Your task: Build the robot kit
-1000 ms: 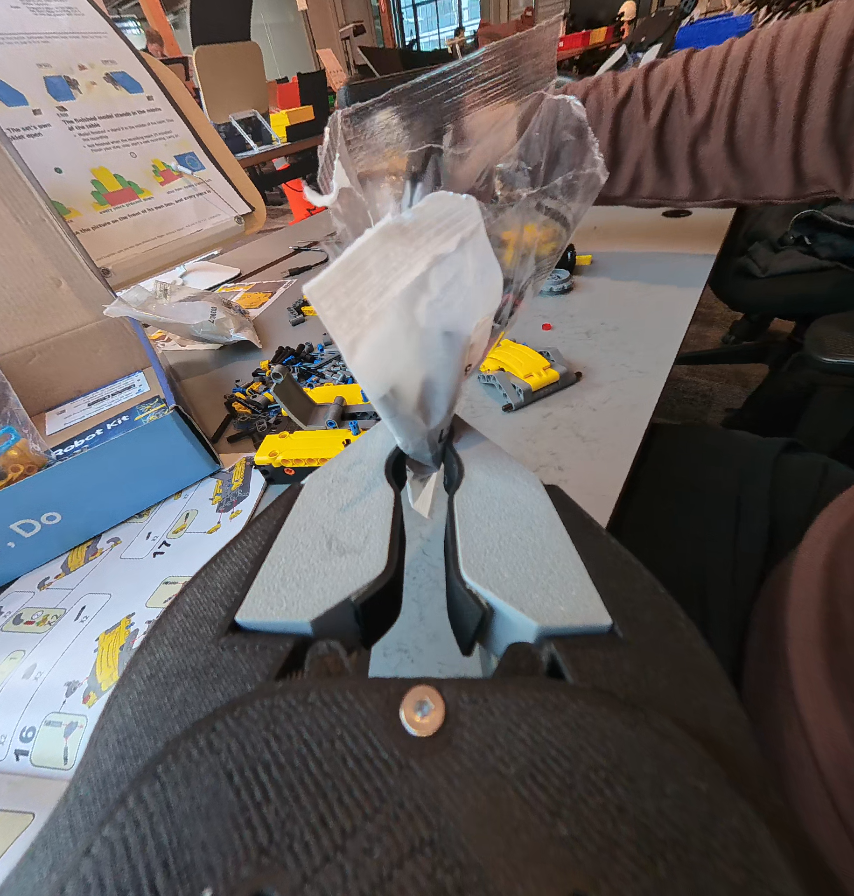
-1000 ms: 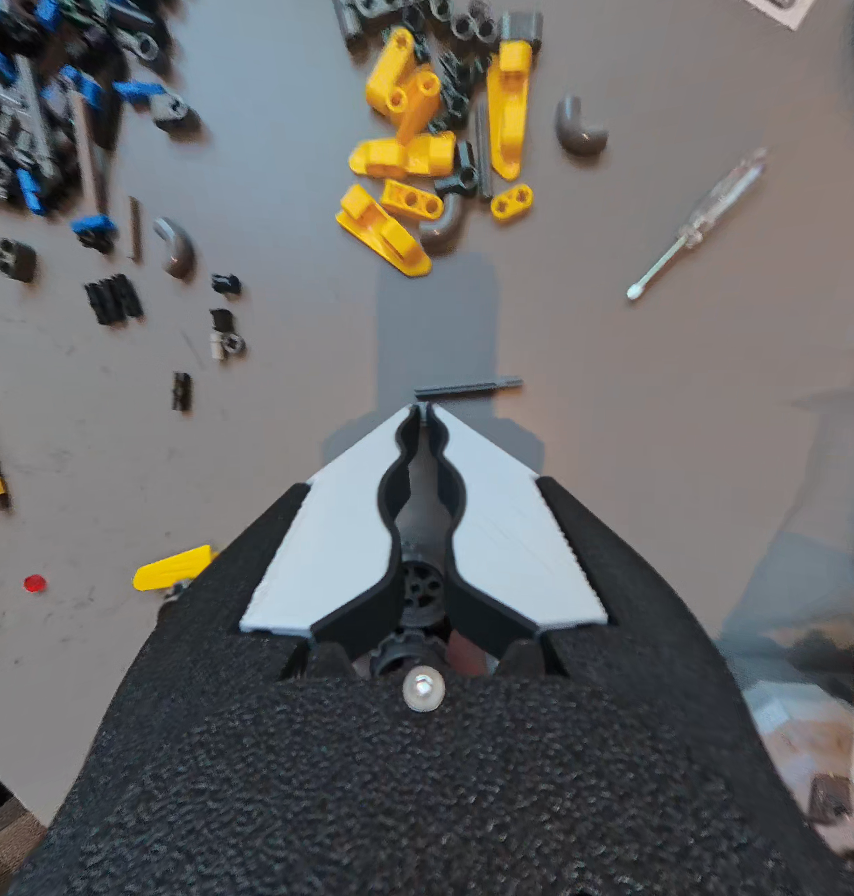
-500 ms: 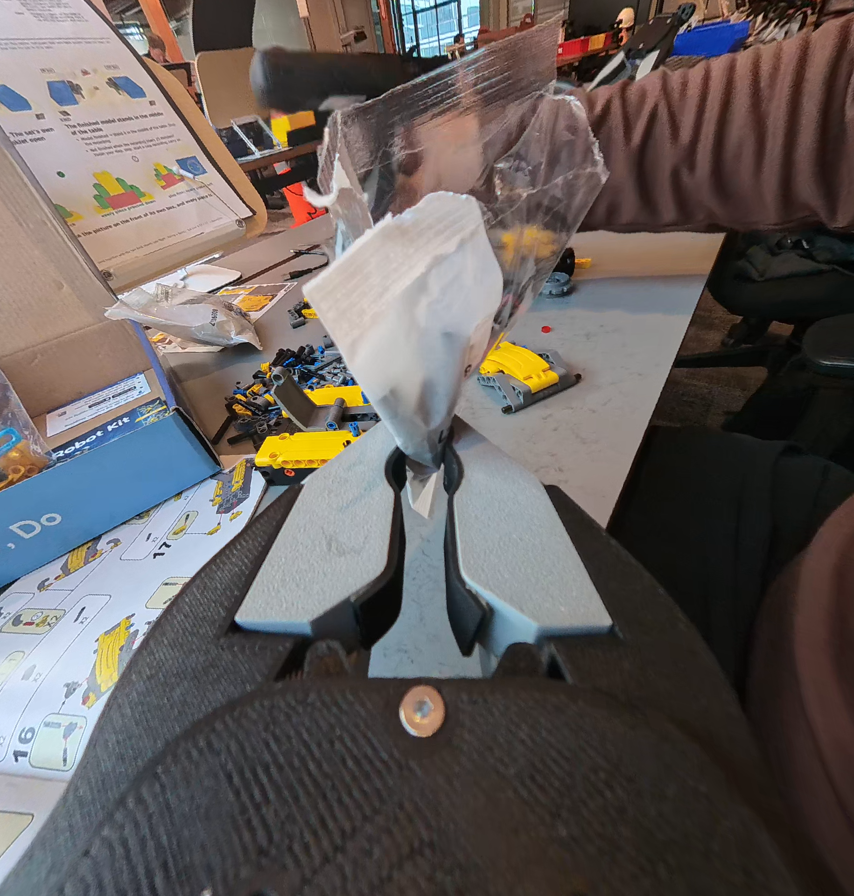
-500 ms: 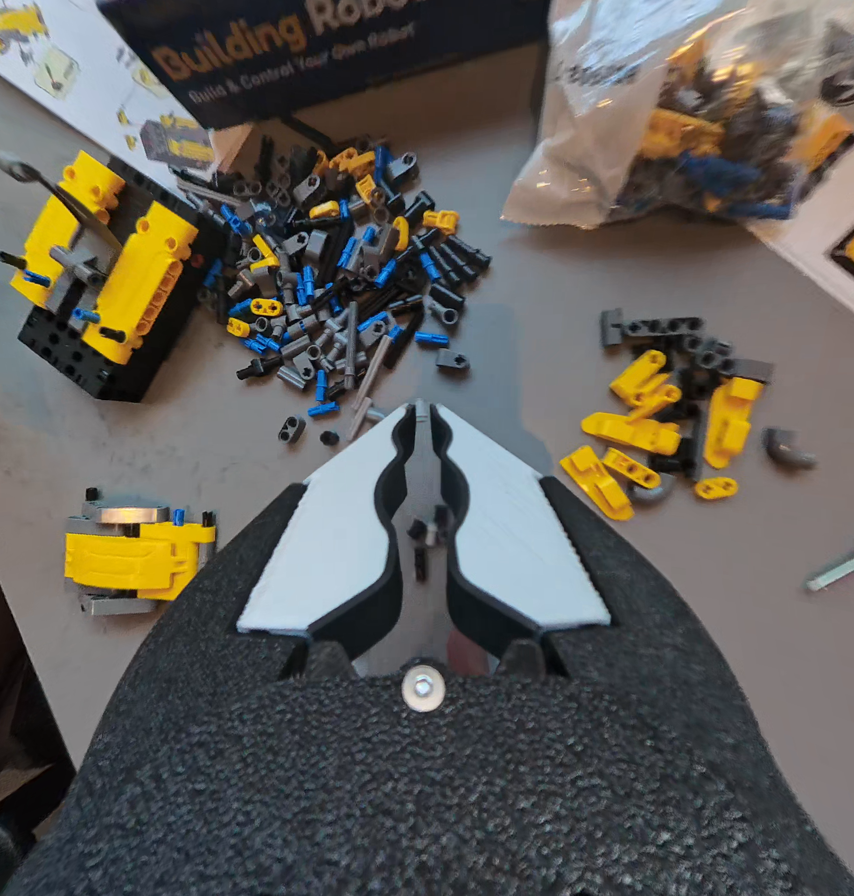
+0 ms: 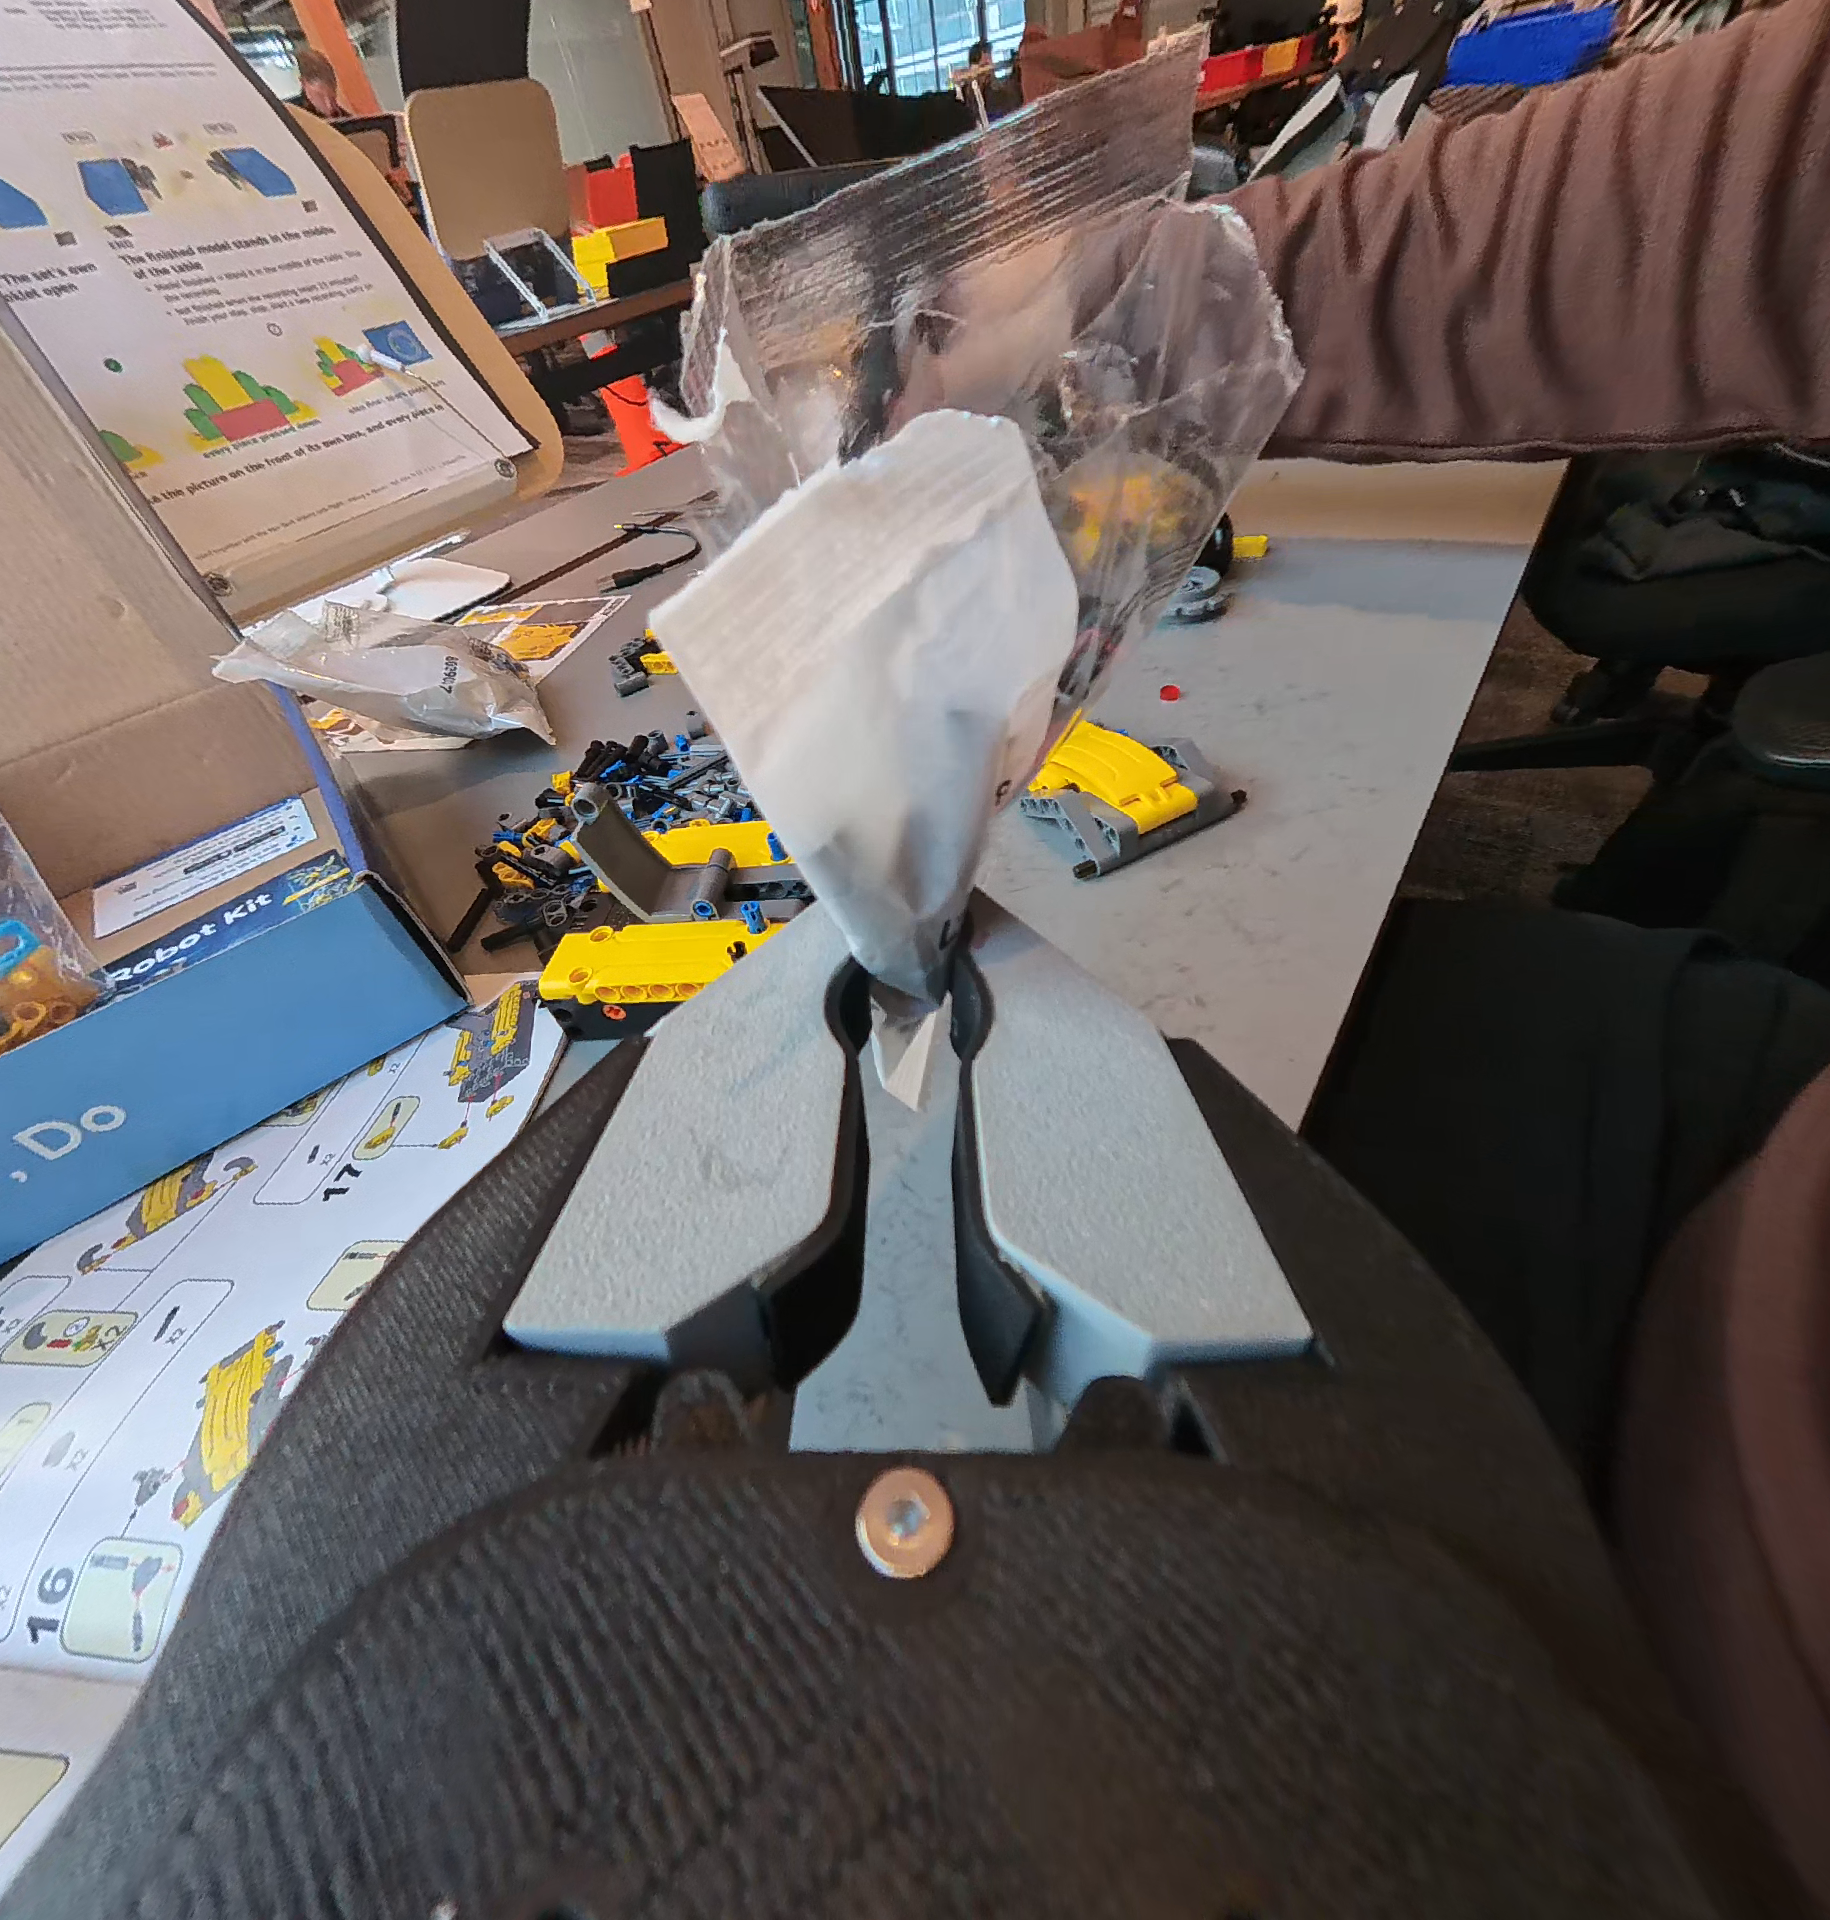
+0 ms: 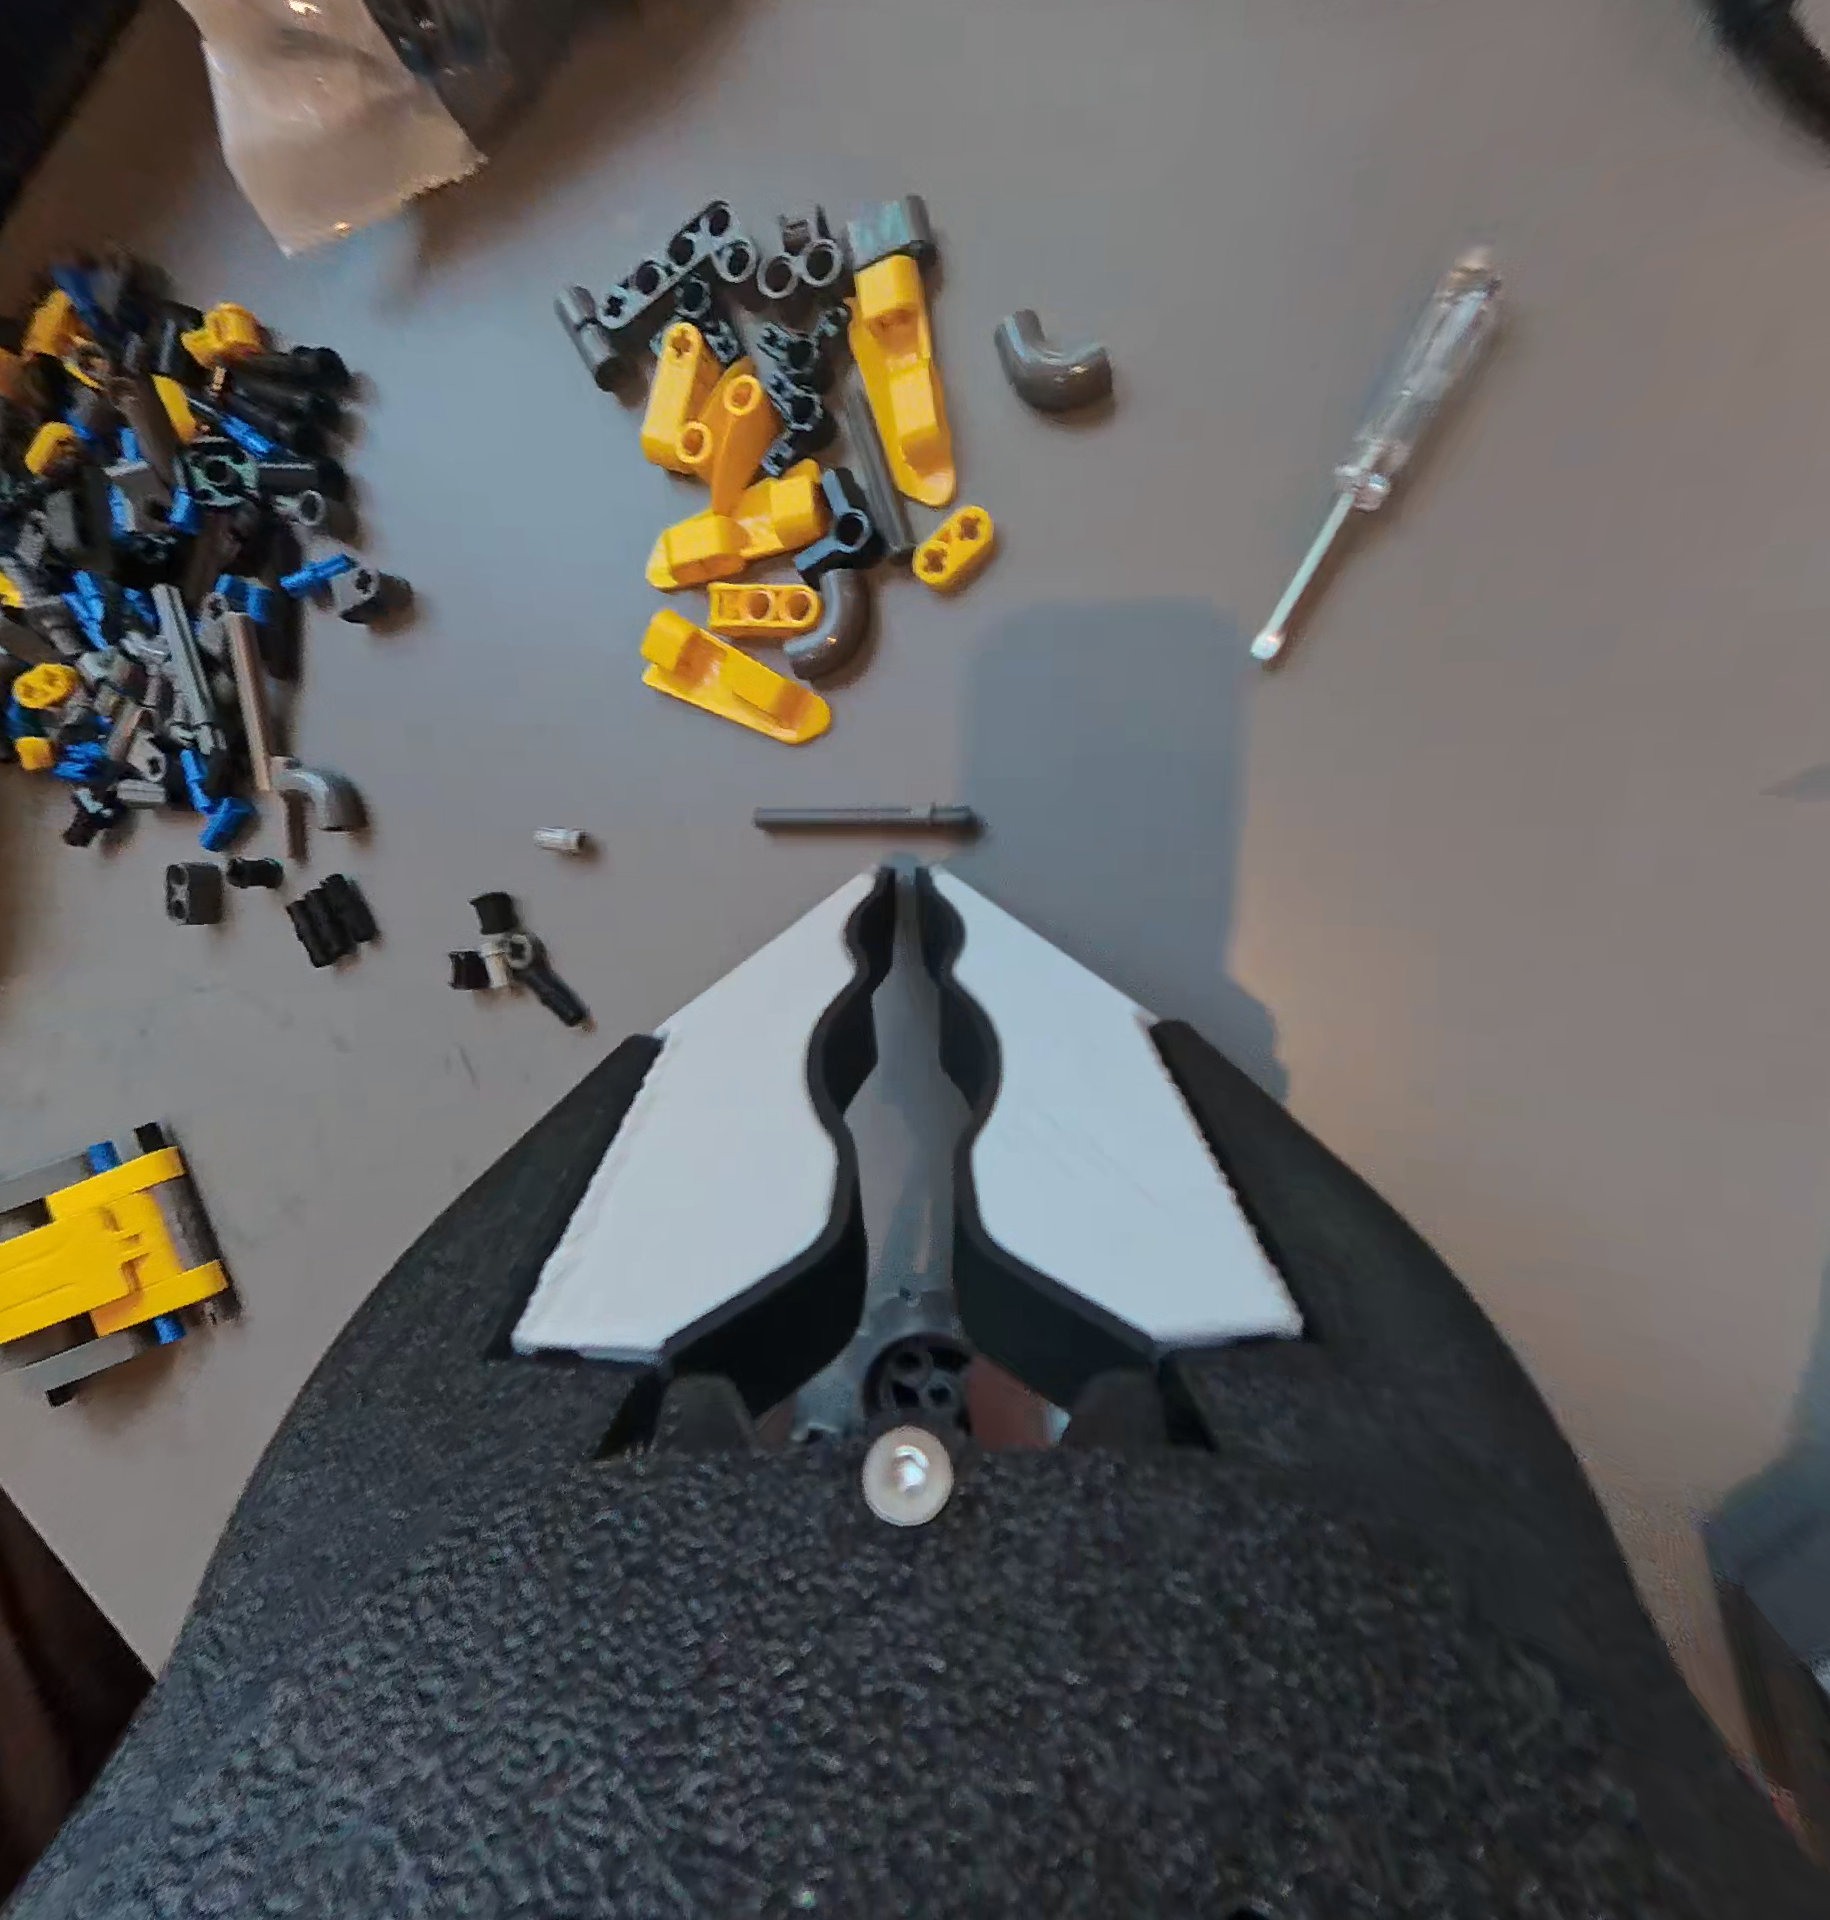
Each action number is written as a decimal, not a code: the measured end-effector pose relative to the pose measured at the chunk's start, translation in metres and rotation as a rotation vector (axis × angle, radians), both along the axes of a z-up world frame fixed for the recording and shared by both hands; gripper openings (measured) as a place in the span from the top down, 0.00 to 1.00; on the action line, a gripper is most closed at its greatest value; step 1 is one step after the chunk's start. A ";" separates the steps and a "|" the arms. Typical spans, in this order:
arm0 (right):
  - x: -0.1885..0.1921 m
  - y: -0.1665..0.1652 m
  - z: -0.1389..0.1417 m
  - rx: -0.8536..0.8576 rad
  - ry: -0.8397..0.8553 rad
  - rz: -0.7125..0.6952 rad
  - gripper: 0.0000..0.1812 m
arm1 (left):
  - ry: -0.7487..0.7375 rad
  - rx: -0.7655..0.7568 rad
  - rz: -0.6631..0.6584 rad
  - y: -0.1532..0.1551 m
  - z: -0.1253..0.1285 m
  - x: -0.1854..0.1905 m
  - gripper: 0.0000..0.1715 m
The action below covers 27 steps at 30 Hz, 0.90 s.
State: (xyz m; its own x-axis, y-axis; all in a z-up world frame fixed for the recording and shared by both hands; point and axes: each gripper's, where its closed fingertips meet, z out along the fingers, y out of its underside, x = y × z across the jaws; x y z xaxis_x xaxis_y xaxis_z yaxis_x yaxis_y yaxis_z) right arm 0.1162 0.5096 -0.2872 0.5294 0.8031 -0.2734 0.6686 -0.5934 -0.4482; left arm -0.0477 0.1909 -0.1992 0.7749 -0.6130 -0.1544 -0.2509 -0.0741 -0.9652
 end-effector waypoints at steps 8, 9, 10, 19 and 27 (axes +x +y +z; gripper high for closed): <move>-0.050 -0.048 0.000 0.024 -0.034 0.226 0.99 | -0.007 -0.005 -0.002 0.001 0.000 0.000 0.96; -0.048 -0.040 0.004 0.085 -0.064 0.225 0.99 | -0.008 -0.002 -0.003 0.000 0.000 0.000 0.96; -0.045 -0.031 0.011 0.133 -0.062 0.208 1.00 | -0.008 0.001 -0.004 0.000 0.001 0.000 0.96; -0.010 0.005 0.002 0.045 -0.032 0.078 0.92 | -0.011 0.003 -0.011 -0.001 0.001 0.000 0.96; -0.054 -0.064 0.001 -0.088 0.119 0.188 1.00 | -0.002 -0.003 -0.009 0.000 0.000 0.002 0.96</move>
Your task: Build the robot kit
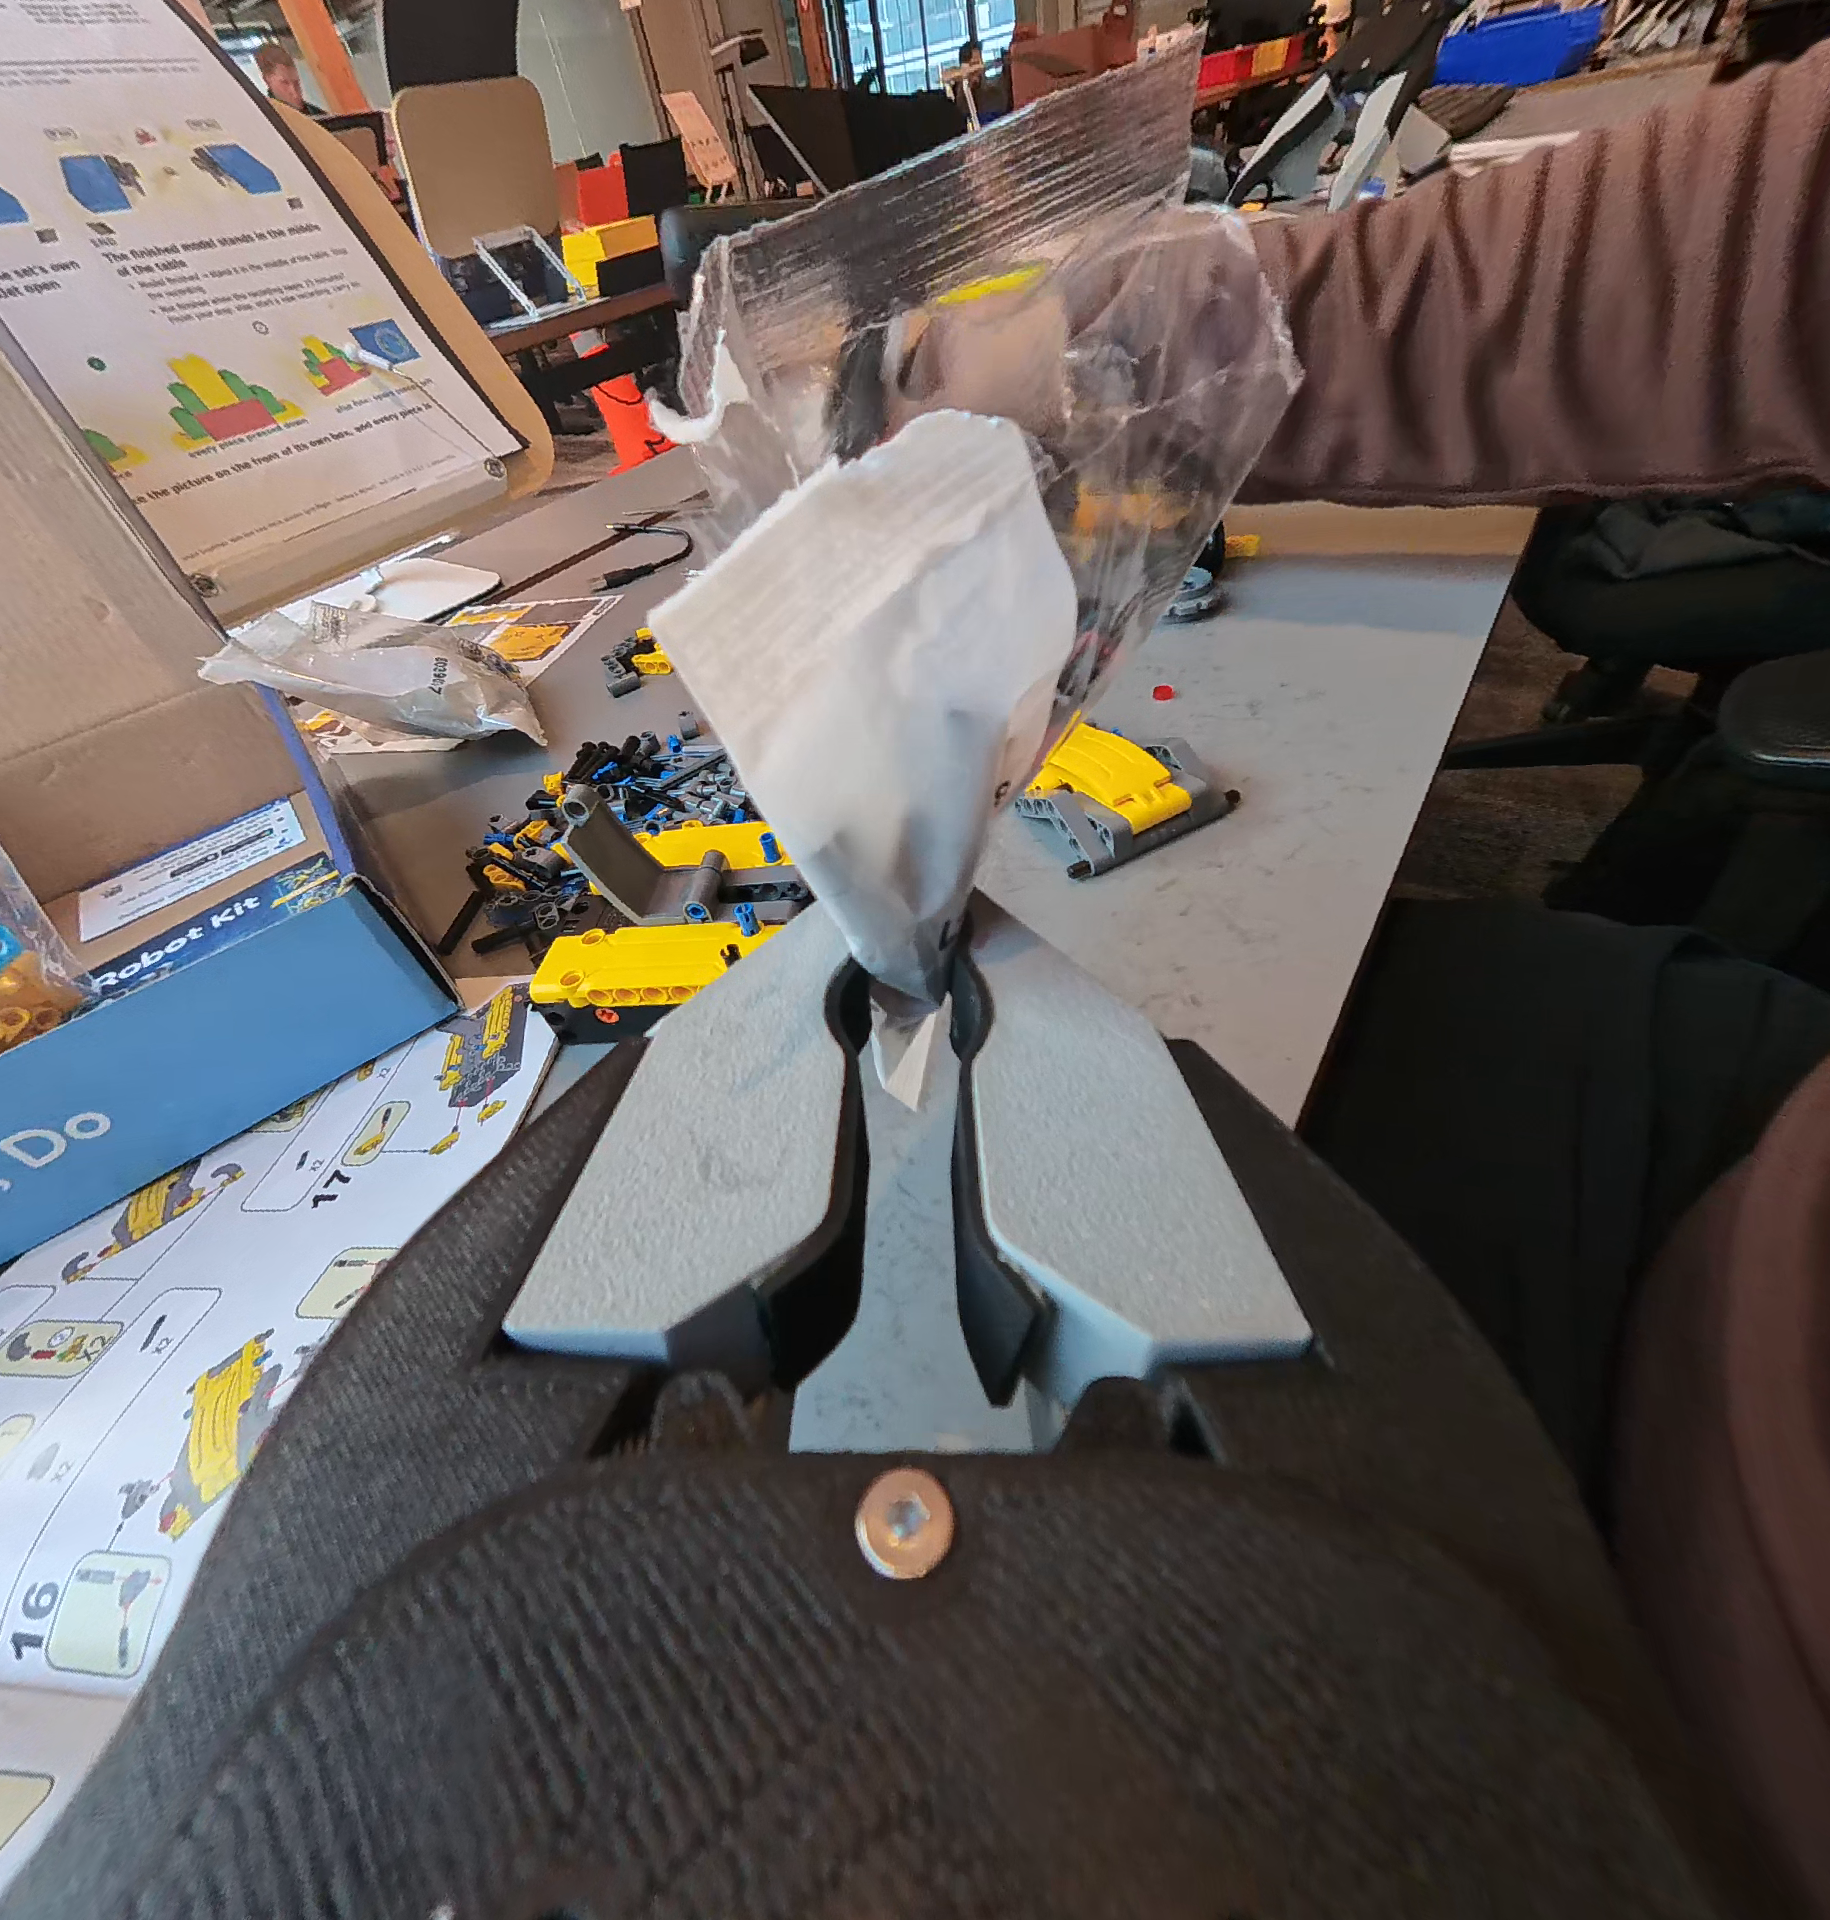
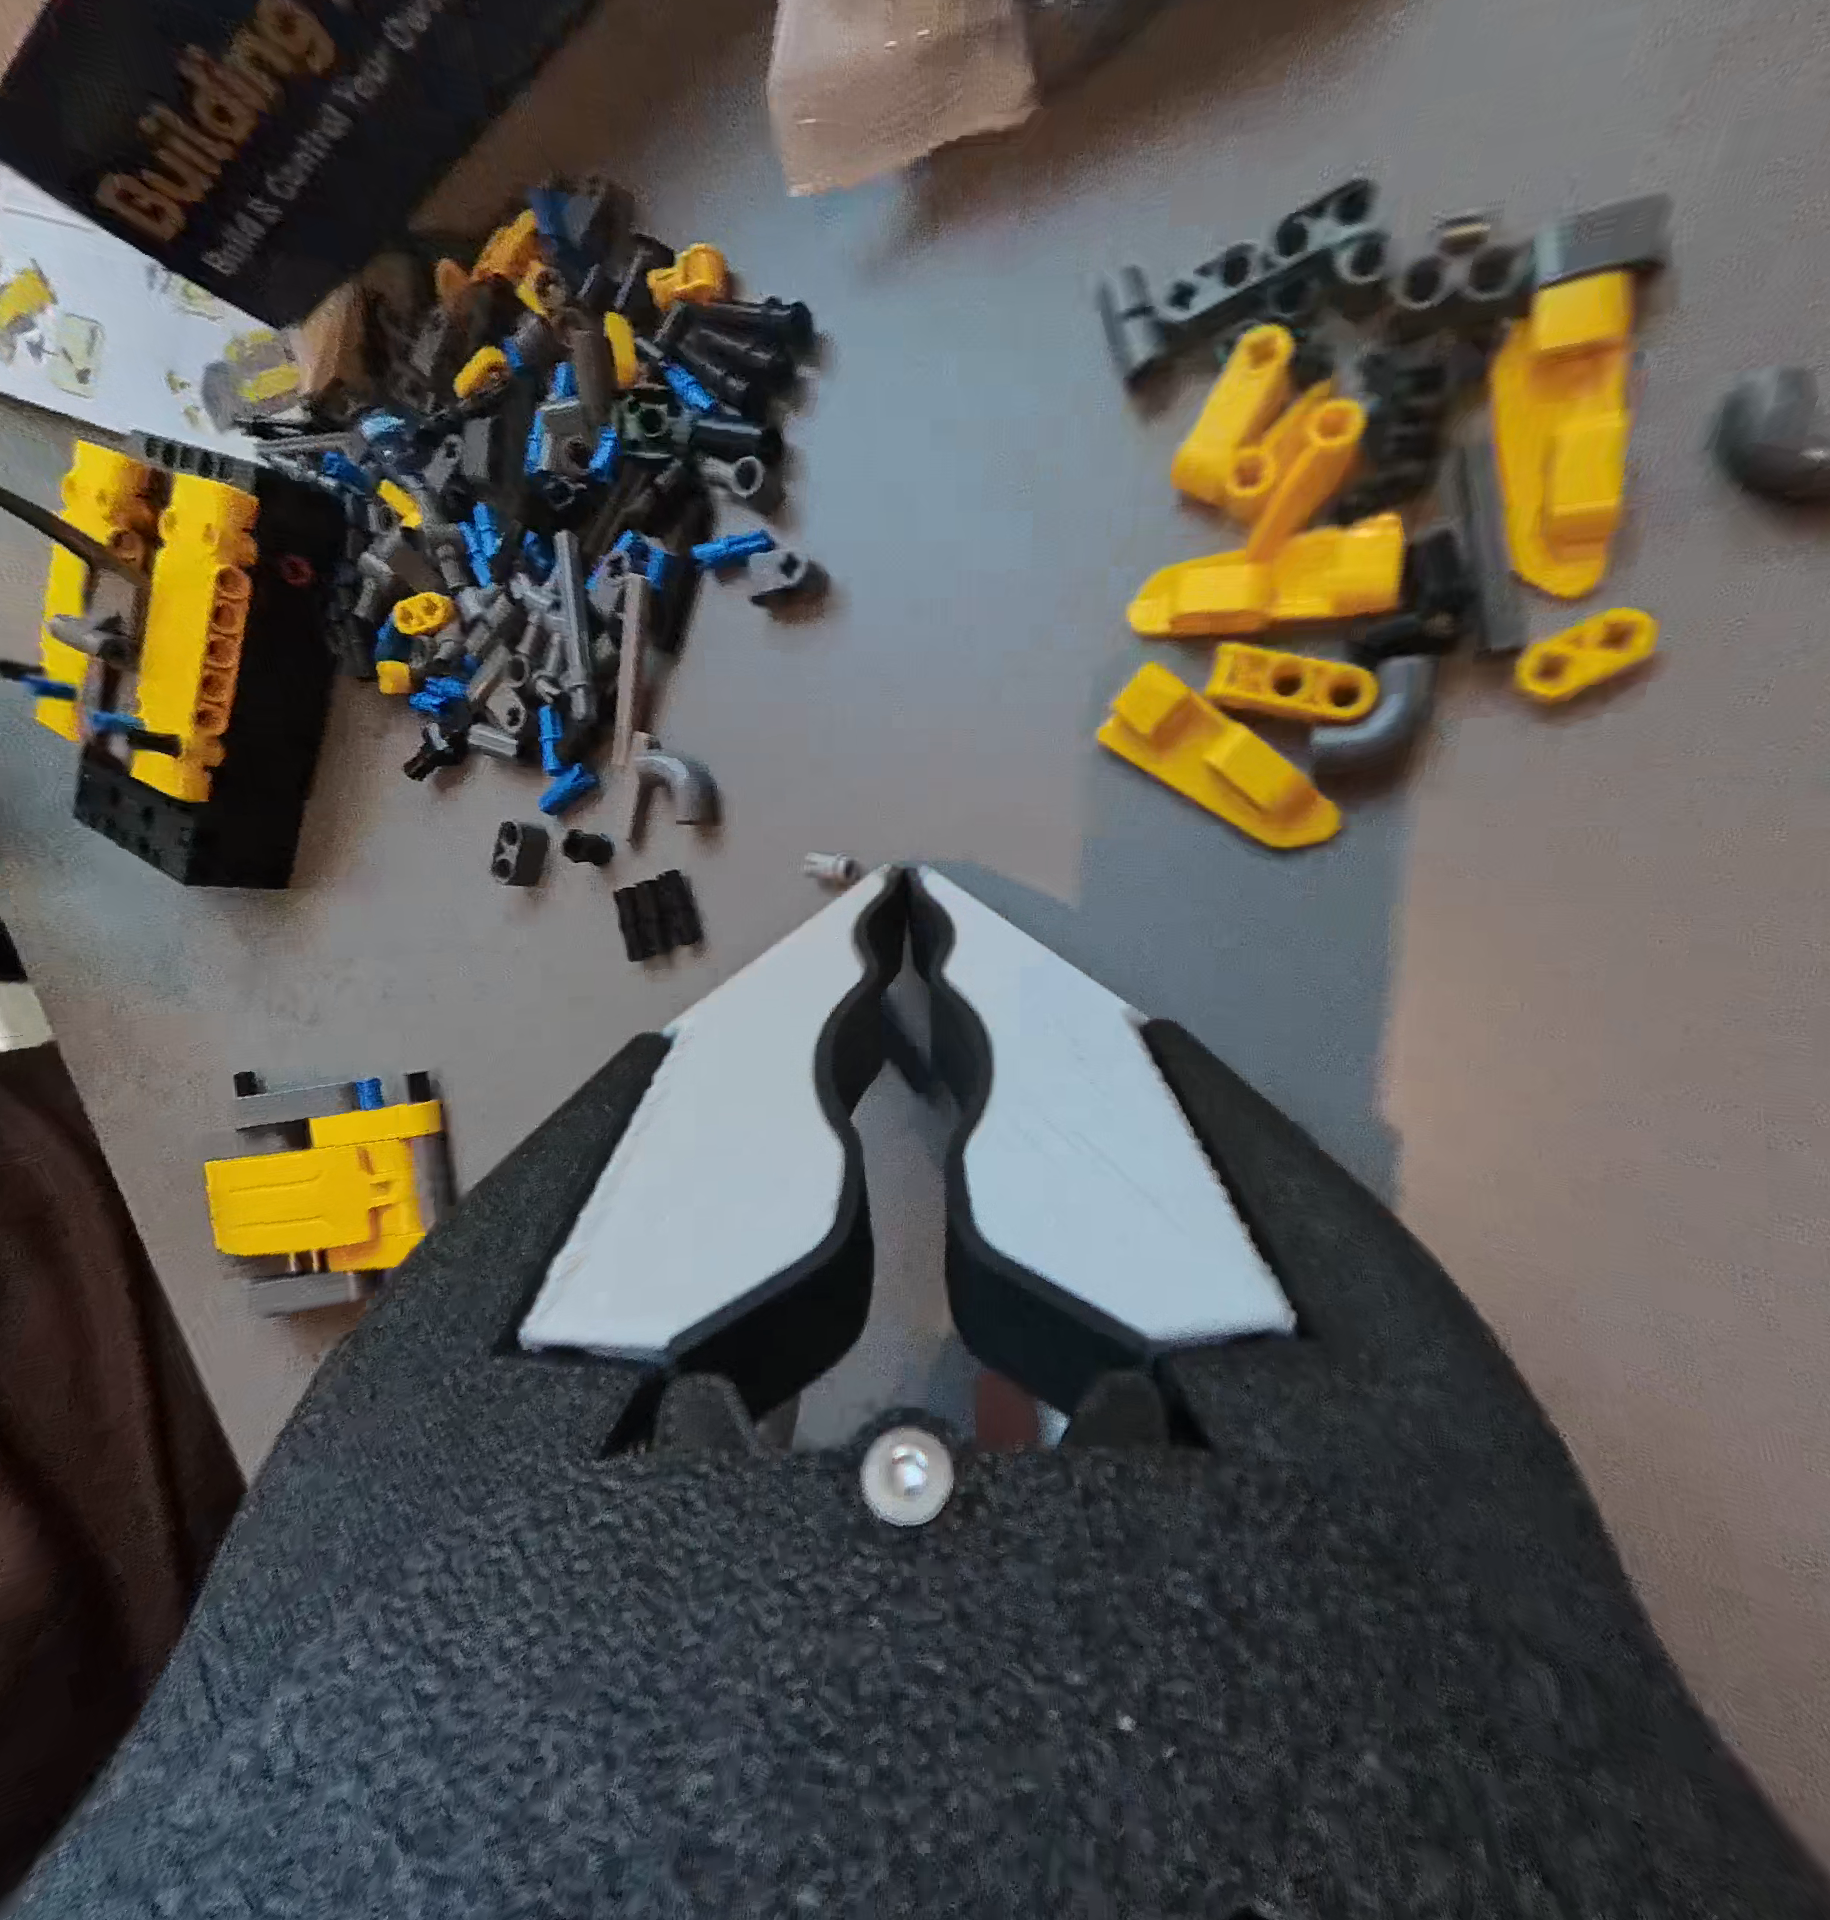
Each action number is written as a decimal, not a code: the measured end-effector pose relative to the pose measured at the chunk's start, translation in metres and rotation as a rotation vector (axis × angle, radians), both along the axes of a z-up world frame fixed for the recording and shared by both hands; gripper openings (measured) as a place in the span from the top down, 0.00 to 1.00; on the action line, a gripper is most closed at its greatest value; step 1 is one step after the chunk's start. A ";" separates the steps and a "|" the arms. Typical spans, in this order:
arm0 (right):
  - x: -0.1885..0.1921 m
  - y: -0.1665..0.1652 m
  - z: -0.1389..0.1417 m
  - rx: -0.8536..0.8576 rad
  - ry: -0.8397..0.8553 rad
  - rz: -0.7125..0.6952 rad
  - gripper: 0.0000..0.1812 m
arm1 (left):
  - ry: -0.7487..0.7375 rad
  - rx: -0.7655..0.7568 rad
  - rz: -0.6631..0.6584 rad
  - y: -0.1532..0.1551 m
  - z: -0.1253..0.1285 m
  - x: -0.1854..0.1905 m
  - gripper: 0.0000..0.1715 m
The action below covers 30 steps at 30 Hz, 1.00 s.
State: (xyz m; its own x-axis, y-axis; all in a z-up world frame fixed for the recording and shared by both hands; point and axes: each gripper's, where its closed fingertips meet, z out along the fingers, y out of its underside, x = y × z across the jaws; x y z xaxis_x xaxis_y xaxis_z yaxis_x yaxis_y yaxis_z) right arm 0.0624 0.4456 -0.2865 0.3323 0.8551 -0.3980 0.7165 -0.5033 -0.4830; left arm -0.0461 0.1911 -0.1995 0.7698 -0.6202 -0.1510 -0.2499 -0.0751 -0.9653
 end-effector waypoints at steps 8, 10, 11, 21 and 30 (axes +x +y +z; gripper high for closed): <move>0.011 0.009 0.024 0.179 -0.098 0.059 0.87 | 0.010 0.015 -0.003 -0.001 0.001 0.003 0.96; 0.036 0.016 0.021 0.170 -0.150 0.059 0.82 | 0.007 0.017 -0.005 -0.002 0.001 0.003 0.96; 0.049 0.020 0.018 0.183 -0.188 0.055 0.81 | 0.007 0.017 -0.007 -0.002 0.001 0.003 0.96; 0.057 0.021 0.002 0.225 -0.162 0.142 0.89 | 0.017 0.005 -0.007 0.000 -0.001 0.005 0.96; 0.004 -0.014 0.002 0.027 -0.093 0.075 0.98 | 0.003 -0.004 -0.020 -0.001 -0.001 0.005 0.96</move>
